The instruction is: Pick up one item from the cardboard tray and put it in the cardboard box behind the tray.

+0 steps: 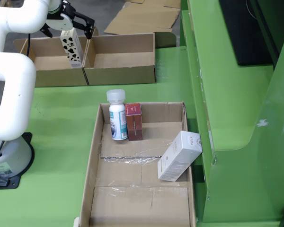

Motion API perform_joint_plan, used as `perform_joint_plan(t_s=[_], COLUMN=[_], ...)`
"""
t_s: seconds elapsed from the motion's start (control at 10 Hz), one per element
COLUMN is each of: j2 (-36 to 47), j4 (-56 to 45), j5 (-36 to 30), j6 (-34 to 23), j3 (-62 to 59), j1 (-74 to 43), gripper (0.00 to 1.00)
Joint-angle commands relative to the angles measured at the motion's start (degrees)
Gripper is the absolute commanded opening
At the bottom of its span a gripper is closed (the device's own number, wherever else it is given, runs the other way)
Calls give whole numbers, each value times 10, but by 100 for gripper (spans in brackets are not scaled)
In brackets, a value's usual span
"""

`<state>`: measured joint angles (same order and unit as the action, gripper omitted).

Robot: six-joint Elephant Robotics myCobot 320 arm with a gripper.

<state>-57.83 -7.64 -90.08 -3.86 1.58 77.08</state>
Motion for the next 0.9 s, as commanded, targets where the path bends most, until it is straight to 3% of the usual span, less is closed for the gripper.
perform_joint_plan(t_s=[0.0,0.2,0.5,0.6,0.8], j2=[83,141,220,220,296], j4=[-81,-131,-97,-97,-251], j5=[-24,-1,88,88,38], j6=[11,35,80,80,119], j3=[-16,-16,-16,-16,-16], j1=[-31,-29,-4,-4,-50], gripper=[100,100,100,100,100])
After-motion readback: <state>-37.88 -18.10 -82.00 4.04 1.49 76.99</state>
